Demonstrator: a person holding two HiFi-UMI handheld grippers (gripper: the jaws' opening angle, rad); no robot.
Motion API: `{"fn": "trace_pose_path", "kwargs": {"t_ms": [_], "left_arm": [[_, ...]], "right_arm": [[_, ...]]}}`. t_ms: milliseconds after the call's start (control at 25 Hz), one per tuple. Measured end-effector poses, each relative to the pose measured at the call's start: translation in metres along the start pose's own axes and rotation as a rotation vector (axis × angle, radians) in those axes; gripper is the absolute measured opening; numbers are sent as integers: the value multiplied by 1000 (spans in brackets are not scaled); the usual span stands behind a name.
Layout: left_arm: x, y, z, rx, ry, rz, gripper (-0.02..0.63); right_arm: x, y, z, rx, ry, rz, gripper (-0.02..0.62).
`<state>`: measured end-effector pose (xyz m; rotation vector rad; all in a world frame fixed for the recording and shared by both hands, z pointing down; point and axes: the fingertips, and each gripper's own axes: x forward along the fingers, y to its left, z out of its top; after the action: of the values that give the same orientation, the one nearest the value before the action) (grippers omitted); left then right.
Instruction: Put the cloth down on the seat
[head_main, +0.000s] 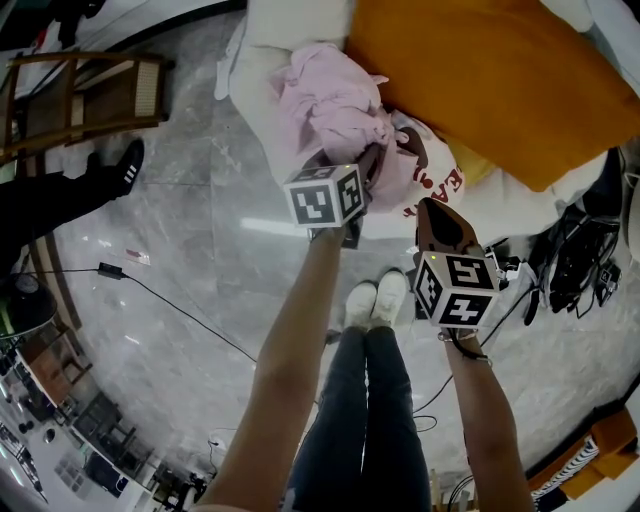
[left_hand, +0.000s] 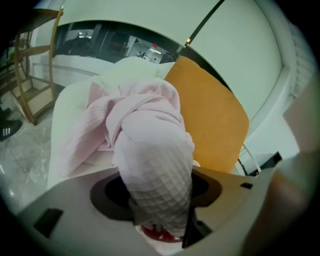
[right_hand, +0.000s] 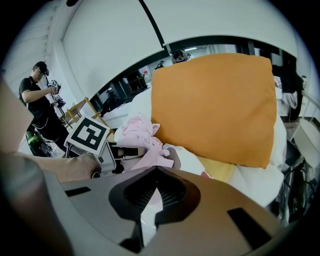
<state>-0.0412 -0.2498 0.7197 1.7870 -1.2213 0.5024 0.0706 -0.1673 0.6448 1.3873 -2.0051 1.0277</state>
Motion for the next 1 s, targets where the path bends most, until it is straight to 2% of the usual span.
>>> {"fn": "trace_pose_path", "kwargs": {"t_ms": [240, 440, 720, 800, 1000], "left_arm": [[-9, 3, 4, 14, -13, 41, 311], [-29, 1, 10, -6, -49, 35, 313], [-63, -5, 17, 28, -121, 34, 310], [-71, -5, 18, 24, -140, 29, 293], [-91, -8, 20, 47, -185, 36, 199]], "right_arm": [[-4, 2, 5, 7, -6, 1, 8], [-13, 5, 14, -10, -21, -1, 8], [-28, 2, 29, 9, -56, -4, 8], [-32, 1, 30, 17, -62, -10, 8], [-42, 5, 33, 15, -81, -10, 8]]}}
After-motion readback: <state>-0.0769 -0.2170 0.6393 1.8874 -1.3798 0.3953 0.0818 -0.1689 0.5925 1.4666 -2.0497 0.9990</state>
